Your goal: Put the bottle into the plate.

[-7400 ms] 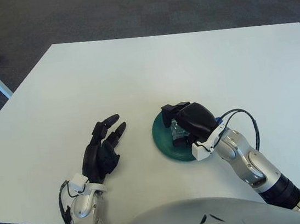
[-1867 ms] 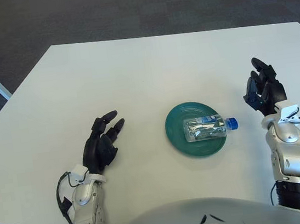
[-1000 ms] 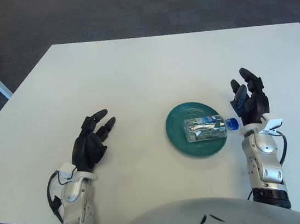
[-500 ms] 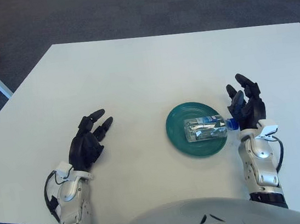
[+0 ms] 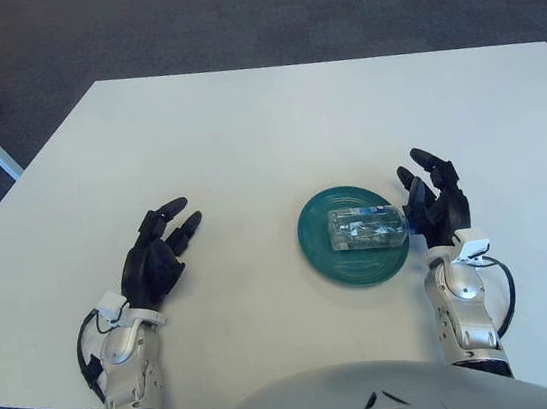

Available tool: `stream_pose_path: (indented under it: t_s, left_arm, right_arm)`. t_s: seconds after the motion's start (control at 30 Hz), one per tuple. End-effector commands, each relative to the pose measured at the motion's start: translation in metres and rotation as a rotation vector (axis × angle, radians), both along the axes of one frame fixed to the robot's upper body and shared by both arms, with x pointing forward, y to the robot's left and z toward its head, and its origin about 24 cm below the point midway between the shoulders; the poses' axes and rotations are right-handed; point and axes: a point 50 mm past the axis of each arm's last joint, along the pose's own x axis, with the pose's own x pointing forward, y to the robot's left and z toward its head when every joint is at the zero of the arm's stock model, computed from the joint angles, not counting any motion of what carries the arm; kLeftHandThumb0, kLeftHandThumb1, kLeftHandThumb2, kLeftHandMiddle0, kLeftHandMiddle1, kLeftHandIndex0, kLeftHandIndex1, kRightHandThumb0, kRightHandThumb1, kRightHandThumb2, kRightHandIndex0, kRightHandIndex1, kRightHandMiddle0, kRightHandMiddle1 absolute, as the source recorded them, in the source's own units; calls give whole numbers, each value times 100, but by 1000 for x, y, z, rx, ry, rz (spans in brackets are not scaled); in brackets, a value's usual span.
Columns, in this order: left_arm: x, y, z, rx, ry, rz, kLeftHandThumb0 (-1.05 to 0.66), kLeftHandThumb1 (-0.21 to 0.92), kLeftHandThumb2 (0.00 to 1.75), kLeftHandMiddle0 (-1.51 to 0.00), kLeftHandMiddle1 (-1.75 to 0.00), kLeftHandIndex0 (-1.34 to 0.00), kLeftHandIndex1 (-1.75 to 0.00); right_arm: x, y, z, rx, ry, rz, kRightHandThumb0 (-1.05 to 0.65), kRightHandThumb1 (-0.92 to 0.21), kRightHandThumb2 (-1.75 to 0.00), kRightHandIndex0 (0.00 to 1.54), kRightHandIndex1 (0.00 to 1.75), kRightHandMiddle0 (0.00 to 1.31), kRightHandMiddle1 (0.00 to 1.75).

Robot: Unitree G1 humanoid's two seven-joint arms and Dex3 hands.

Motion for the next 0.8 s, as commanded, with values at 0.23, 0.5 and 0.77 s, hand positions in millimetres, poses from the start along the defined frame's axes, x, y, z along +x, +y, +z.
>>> stream_pose_path:
  t_s: [0.23,0.5,0.77]
  left_arm:
    - [4,2,-2,-2,16,-7,-64,92,96,-67,0,-26,-80]
    - [5,0,-4,-3,16,-7,-64,92,96,-67,0,-26,-80]
    - [6,-2,-4,-3,16,-8,-64,92,96,-67,0,-26,-80]
  right_arm:
    - [-10,-1,-13,53,51,-116,-55,-92,-55,76,9,26,103]
    - [-14,-6,-13,38,81,-145,-48,-92,-55,84,17,31,100]
    - [-20,-19,-16,4,126,-166,-46,-92,-56,68,58,30,100]
